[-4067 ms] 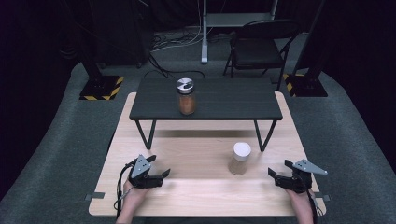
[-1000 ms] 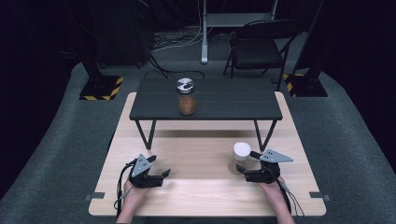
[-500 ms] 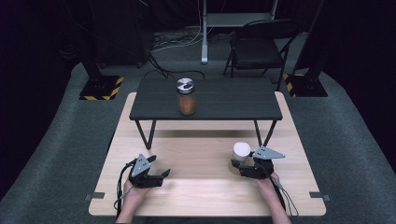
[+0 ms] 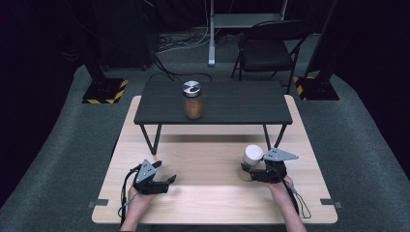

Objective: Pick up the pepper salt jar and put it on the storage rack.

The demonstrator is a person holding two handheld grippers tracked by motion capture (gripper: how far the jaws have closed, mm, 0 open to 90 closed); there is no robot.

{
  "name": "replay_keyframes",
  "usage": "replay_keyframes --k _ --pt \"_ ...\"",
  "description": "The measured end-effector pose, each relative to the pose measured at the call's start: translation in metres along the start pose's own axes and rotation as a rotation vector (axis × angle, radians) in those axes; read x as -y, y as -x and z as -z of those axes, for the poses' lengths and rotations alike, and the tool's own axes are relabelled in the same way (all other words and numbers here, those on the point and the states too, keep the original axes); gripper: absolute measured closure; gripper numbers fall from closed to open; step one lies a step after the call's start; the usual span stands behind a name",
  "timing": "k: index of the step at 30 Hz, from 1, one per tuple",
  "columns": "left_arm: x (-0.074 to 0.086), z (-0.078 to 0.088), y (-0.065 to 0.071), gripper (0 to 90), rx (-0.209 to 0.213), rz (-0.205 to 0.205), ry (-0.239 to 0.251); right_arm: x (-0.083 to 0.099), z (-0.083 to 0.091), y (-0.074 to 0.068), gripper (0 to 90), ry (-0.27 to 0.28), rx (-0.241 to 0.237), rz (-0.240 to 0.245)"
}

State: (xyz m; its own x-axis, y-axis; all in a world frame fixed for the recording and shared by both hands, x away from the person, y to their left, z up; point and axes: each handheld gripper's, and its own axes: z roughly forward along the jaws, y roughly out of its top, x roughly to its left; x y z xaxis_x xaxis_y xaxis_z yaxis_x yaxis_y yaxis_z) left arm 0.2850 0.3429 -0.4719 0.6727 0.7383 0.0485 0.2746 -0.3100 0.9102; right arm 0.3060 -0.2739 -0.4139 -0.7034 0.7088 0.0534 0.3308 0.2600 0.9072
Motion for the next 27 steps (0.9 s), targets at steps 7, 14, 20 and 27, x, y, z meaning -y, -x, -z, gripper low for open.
replay_keyframes --k 7,14,20,27 --pt "0.0 0.0 0.0 16.5 0.0 0.002 -0.001 -0.023 0.015 0.0 31.7 0.029 -0.013 0.014" --pt "0.0 0.0 0.0 16.4 0.0 -0.001 -0.002 -0.048 0.029 -0.003 31.8 0.053 -0.02 0.027" --pt "-0.001 -0.001 0.0 16.4 -0.002 0.0 -0.004 -0.068 0.039 -0.003 31.8 0.065 -0.028 0.032" --pt "-0.001 -0.001 0.0 16.4 -0.001 0.001 -0.006 -0.086 0.048 -0.002 31.9 0.088 -0.026 0.036"
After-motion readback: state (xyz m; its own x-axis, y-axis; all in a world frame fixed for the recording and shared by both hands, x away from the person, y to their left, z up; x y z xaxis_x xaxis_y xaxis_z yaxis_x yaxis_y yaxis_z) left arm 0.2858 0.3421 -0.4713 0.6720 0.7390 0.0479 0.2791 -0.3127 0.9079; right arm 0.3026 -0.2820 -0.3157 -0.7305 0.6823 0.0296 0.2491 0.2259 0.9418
